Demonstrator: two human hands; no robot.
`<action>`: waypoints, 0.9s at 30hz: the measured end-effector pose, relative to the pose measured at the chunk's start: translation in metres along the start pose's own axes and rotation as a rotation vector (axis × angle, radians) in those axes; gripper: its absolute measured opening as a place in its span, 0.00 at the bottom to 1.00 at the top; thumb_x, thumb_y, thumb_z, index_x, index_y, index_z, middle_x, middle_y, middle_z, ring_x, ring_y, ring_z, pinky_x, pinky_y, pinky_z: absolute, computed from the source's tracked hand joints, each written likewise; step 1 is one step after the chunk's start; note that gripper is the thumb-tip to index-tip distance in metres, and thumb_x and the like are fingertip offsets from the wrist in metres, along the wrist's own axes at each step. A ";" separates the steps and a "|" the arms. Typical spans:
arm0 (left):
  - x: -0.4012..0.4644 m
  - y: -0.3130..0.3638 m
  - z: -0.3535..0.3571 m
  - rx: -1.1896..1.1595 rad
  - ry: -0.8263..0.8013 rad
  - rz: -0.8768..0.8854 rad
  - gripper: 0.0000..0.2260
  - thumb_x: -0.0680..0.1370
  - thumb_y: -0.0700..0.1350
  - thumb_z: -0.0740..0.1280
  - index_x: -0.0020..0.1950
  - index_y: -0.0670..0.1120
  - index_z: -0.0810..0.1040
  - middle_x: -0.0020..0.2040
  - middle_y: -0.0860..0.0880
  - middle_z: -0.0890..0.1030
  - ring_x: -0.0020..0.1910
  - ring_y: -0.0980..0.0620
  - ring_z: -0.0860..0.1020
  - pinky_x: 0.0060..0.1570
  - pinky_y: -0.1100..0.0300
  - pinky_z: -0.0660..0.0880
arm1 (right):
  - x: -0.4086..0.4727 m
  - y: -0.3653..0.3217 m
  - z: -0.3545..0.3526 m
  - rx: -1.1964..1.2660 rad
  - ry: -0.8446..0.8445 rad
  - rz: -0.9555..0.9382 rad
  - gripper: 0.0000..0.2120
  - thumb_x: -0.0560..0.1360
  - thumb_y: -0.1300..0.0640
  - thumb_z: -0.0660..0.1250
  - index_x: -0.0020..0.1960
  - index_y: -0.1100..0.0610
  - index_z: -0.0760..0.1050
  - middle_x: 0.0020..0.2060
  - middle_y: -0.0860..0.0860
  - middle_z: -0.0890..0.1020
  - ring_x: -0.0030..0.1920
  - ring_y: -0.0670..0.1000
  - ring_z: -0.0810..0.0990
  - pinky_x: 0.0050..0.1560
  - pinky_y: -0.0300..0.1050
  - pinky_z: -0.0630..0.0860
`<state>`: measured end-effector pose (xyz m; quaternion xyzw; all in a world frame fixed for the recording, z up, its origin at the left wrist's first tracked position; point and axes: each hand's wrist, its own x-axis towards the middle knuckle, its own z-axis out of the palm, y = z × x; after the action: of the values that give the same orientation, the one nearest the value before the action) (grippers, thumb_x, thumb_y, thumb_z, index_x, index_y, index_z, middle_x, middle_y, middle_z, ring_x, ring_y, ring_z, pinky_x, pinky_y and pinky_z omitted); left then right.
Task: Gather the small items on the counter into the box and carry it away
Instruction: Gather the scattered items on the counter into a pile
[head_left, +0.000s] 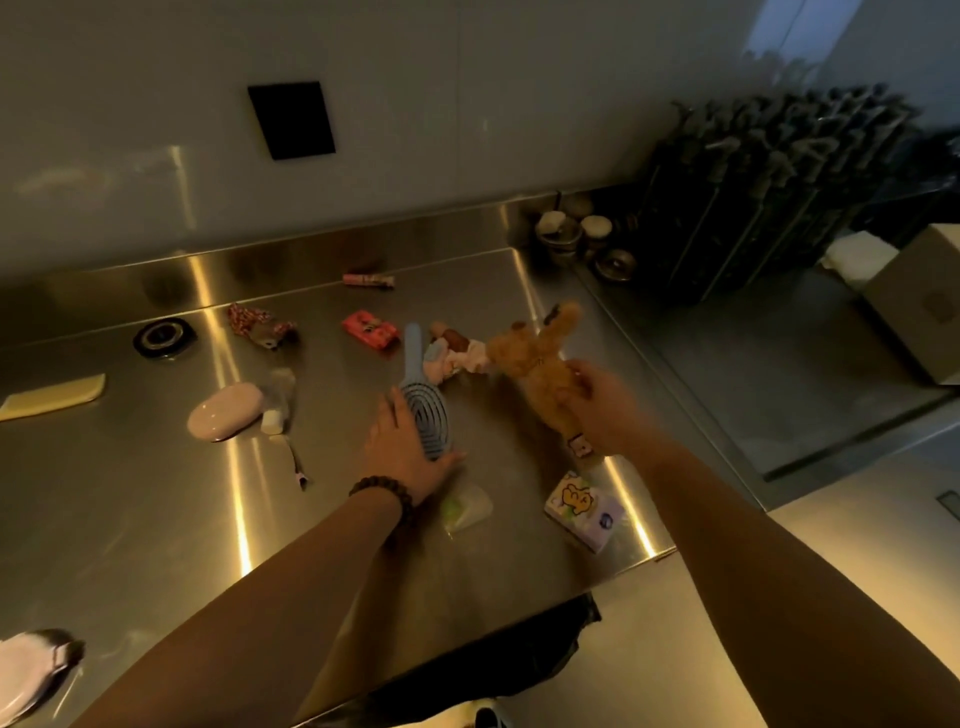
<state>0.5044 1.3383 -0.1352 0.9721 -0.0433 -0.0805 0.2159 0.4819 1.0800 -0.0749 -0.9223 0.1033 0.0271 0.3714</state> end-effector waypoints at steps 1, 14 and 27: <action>0.000 0.000 -0.001 0.006 -0.004 0.000 0.56 0.64 0.70 0.67 0.75 0.44 0.38 0.77 0.43 0.48 0.73 0.40 0.57 0.70 0.49 0.59 | -0.003 0.001 -0.007 0.053 -0.039 0.023 0.12 0.78 0.53 0.61 0.61 0.47 0.70 0.46 0.44 0.77 0.44 0.43 0.77 0.39 0.34 0.68; 0.004 0.001 -0.007 -0.005 0.003 -0.069 0.58 0.61 0.69 0.71 0.75 0.40 0.43 0.74 0.41 0.55 0.71 0.40 0.58 0.69 0.50 0.59 | -0.012 0.029 0.026 -0.266 0.053 0.100 0.31 0.70 0.41 0.69 0.68 0.52 0.65 0.61 0.52 0.71 0.55 0.50 0.72 0.54 0.44 0.71; 0.011 0.016 -0.001 0.002 0.091 -0.110 0.48 0.63 0.60 0.75 0.71 0.39 0.55 0.67 0.40 0.65 0.66 0.41 0.64 0.66 0.51 0.64 | -0.027 0.065 -0.002 -0.280 0.170 0.181 0.32 0.72 0.45 0.68 0.71 0.48 0.59 0.67 0.54 0.68 0.64 0.56 0.70 0.64 0.59 0.70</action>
<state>0.5142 1.3231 -0.1293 0.9759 0.0199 -0.0481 0.2120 0.4414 1.0372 -0.1144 -0.9509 0.2121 -0.0034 0.2254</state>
